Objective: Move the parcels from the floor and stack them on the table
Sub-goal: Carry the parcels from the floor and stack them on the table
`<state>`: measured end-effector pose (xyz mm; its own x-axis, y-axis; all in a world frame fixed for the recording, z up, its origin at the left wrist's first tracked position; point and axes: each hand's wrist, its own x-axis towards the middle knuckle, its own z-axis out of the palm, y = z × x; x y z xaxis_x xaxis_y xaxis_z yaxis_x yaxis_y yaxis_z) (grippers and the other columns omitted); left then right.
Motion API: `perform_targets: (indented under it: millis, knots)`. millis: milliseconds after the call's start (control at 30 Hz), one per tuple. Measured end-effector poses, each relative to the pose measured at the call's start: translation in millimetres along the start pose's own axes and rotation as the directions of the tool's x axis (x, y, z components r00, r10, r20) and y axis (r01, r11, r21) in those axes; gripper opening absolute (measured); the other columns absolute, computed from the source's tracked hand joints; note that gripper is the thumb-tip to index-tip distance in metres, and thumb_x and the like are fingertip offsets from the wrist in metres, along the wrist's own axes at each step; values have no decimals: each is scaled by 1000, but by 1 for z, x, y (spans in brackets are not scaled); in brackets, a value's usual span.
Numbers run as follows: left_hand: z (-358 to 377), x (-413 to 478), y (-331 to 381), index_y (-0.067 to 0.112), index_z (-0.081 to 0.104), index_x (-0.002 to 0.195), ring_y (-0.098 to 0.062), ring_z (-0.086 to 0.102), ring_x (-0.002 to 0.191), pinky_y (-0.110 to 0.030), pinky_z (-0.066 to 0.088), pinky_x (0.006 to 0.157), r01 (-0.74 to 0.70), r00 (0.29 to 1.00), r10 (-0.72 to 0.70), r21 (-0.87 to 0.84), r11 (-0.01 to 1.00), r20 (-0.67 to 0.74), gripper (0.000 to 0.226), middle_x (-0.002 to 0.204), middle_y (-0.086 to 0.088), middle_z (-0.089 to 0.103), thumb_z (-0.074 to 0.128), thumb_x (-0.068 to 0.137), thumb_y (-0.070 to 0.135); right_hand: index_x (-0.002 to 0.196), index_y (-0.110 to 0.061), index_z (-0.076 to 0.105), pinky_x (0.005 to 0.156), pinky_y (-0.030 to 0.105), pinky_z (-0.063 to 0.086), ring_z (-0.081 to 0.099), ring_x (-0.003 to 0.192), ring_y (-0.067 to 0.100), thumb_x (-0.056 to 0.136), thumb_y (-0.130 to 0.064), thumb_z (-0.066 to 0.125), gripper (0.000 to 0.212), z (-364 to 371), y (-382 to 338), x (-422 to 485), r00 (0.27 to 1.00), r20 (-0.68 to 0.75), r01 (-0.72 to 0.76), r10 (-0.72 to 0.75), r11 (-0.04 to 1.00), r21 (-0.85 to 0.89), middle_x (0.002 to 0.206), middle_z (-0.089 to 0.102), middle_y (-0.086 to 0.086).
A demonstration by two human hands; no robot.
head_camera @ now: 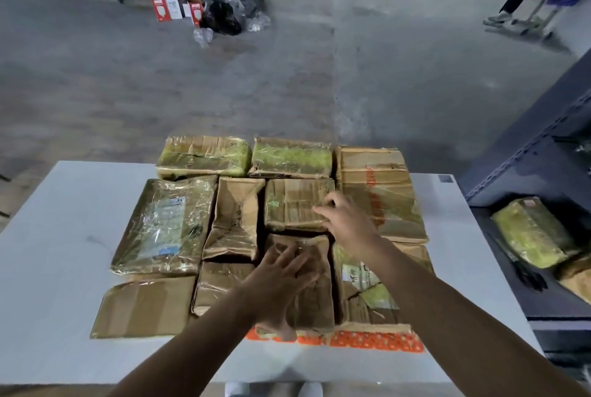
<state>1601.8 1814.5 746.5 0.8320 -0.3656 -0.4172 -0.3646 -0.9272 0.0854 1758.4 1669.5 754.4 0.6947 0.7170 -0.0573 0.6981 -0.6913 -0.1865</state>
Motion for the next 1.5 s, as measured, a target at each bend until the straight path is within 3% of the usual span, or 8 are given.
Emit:
perform_targets:
  millis: [367, 600, 800, 933, 1033, 1200, 1367, 1500]
  knots:
    - [-6, -1, -16, 30, 20, 150, -24, -7, 147, -50, -2, 115, -72, 994, 61, -129, 989, -89, 100, 161, -1, -1, 56, 70, 78, 143, -19, 44, 95, 31, 47, 43, 127, 20, 94, -1, 44, 52, -2, -5, -12, 996, -58, -66, 74, 990, 122, 149, 33, 4]
    - [-17, 21, -3, 16, 51, 130, -29, 48, 121, -43, 47, 93, -102, 915, 68, -63, 993, -398, 43, 135, -11, 48, 50, 90, 31, 144, -18, 40, 106, 39, 41, 40, 133, 21, 90, -5, 52, 57, 1, 15, -41, 959, -25, -281, 283, 958, 61, 147, 35, 1]
    - [-41, 53, 29, 18, 35, 142, -33, 10, 145, -53, 13, 117, 20, 923, -53, -91, 996, -380, 50, 156, -14, 16, 43, 97, 37, 130, -18, 51, 106, 48, 35, 40, 130, 25, 98, -24, 43, 34, -10, 68, -67, 918, -56, -395, 392, 917, -54, 139, 42, 6]
    - [-54, 75, 43, 21, 22, 149, -36, -8, 146, -55, -2, 116, 197, 938, -241, -190, 962, -247, 62, 160, -14, -3, 34, 97, 53, 135, -19, 45, 107, 48, 35, 30, 137, 29, 101, -33, 40, 38, -20, 100, -73, 826, 40, -561, 562, 827, -24, 149, 31, 11]
    - [-57, 92, 51, 23, 11, 152, -39, -13, 145, -57, -2, 116, 288, 934, -311, -145, 947, -178, 69, 160, -14, -9, 32, 96, 58, 146, -17, 33, 101, 43, 42, 41, 132, 31, 100, -36, 46, 52, -18, 119, -78, 799, 74, -599, 597, 777, 193, 150, 34, 13]
    - [-50, 104, 56, 26, 9, 152, -36, -14, 145, -57, -2, 116, 362, 909, -386, -161, 918, -160, 71, 161, -9, -5, 37, 94, 58, 155, -12, 8, 62, 29, 49, 61, 77, 20, 102, -36, 40, 66, -17, 128, -78, 778, 253, -625, 575, 665, 408, 114, 64, 14]
    - [-46, 109, 59, 25, 15, 152, -33, -8, 147, -56, 1, 117, 380, 888, -414, -189, 905, -198, 75, 161, -7, 6, 43, 91, 59, 154, -8, 12, 73, 29, 45, 62, 105, 28, 105, -32, 33, 59, -20, 129, -79, 797, 292, -603, 529, 660, 448, 131, 57, 16]
    - [-48, 112, 61, 24, 19, 151, -33, -6, 147, -57, 2, 117, 391, 879, -429, -202, 898, -206, 75, 160, -6, 8, 46, 90, 58, 154, -16, 10, 78, 38, 51, 64, 103, 29, 104, -39, 31, 58, -17, 131, -89, 814, 280, -571, 509, 614, 545, 132, 58, 14]
